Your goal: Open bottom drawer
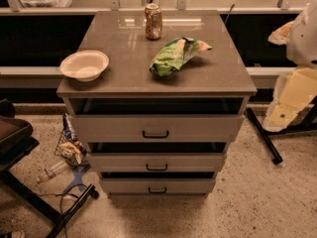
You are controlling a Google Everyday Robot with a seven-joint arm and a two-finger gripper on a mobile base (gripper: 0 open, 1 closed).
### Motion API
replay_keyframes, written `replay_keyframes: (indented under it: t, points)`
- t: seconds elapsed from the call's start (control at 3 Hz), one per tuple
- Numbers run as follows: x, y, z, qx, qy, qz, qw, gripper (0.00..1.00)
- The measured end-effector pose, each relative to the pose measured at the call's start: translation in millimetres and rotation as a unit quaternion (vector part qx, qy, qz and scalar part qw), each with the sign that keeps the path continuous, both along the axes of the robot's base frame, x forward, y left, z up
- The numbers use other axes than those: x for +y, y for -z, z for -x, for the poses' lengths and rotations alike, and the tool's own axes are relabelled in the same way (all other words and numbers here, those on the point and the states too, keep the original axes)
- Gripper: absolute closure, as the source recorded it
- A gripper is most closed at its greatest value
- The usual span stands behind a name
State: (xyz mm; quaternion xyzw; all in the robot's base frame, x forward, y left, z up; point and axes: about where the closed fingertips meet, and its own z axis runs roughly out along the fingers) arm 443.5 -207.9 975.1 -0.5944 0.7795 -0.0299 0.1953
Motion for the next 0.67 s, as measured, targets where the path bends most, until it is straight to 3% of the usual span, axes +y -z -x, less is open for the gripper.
replay_keyframes:
  t: [0.33,0.67]
  points:
    - [11.9,43.0,-4.3,0.005,0.012,-0.057,0.9983,0.0]
    - [23.3,108.8,0.1,0.011,0.02,-0.124,0.992,0.0]
